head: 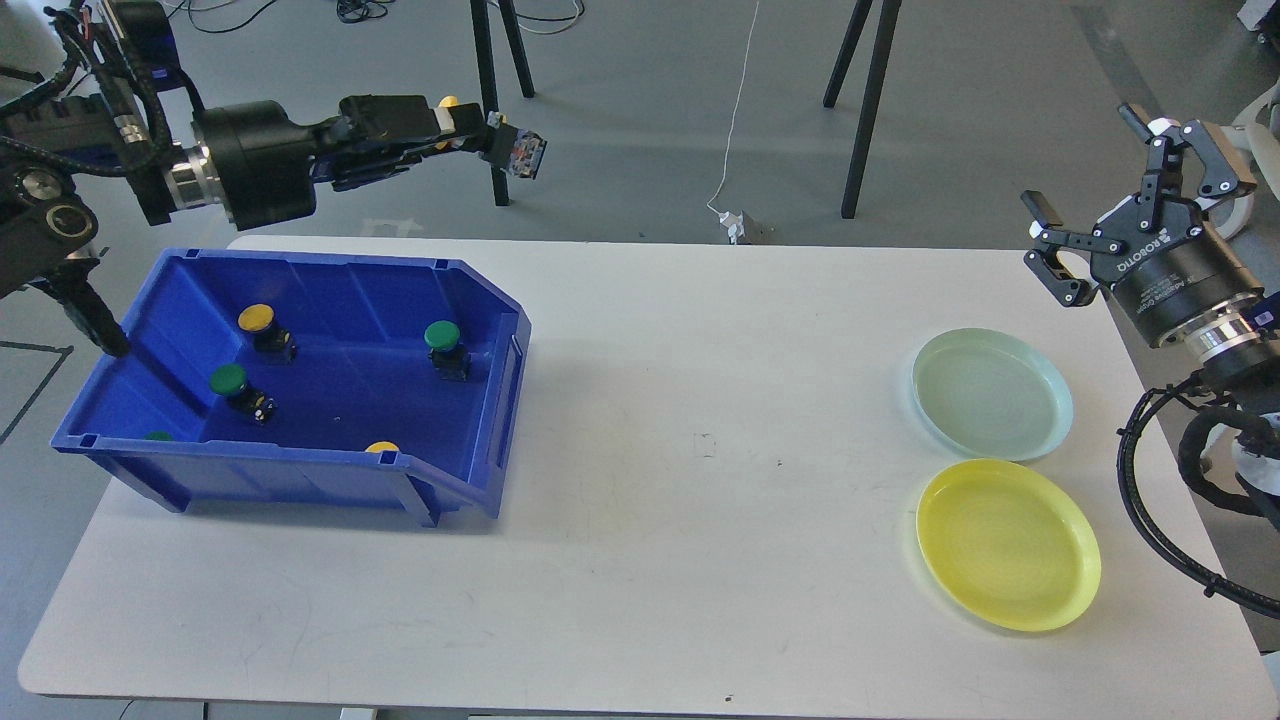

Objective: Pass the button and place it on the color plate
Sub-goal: 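Lift the yellow button out of the bin with the left gripper, then bring the right gripper up to the button held by the left gripper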

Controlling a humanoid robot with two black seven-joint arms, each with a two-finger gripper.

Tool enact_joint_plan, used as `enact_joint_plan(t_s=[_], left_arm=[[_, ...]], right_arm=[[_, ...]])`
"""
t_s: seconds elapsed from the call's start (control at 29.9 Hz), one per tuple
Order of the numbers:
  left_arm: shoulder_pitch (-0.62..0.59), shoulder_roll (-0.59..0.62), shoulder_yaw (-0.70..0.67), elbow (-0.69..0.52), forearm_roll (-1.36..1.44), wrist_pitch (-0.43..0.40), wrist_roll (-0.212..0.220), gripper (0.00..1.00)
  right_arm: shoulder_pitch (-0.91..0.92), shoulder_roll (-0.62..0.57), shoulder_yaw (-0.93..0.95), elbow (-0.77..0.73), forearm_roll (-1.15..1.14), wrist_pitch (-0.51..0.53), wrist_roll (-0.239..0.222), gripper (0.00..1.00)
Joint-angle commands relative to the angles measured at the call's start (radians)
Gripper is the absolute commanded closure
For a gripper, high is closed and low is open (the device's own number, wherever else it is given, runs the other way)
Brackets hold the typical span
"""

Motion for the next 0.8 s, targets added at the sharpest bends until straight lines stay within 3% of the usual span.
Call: enact_joint_plan(t_s=[0.0, 0.27, 0.43, 0.6, 0.77], left_arm=[[0.004, -0.14, -0.026, 0.014, -0.096, 0.0, 0.0, 0.94], [0.099, -0.388, -0.119, 0.172, -0.122, 0.0, 0.0, 0.93], [0.105, -0.415, -0.145, 0.204, -0.154, 0.0, 0.0, 0.93], [0.101, -0.419, -0.139, 0.206, -0.154, 0.0, 0.0, 0.93], [0.101, -0.421, -0.138, 0.223, -0.154, 0.0, 0.0, 0.93]], right_arm=[[-0.022, -0.04, -0.003, 0.105, -0.108, -0.006, 0.002, 0.01], [-0.031, -0.037, -0.063, 0.168, -0.274, -0.028, 0.089, 0.01], [0.081, -0.018, -0.181, 0.15, -0.294, -0.038, 0.097, 0.01], [0.24, 0.126, -0.331, 0.061, -0.294, -0.074, 0.144, 0.01], [0.306, 0.211, -0.354, -0.005, -0.293, -0.075, 0.153, 0.01]])
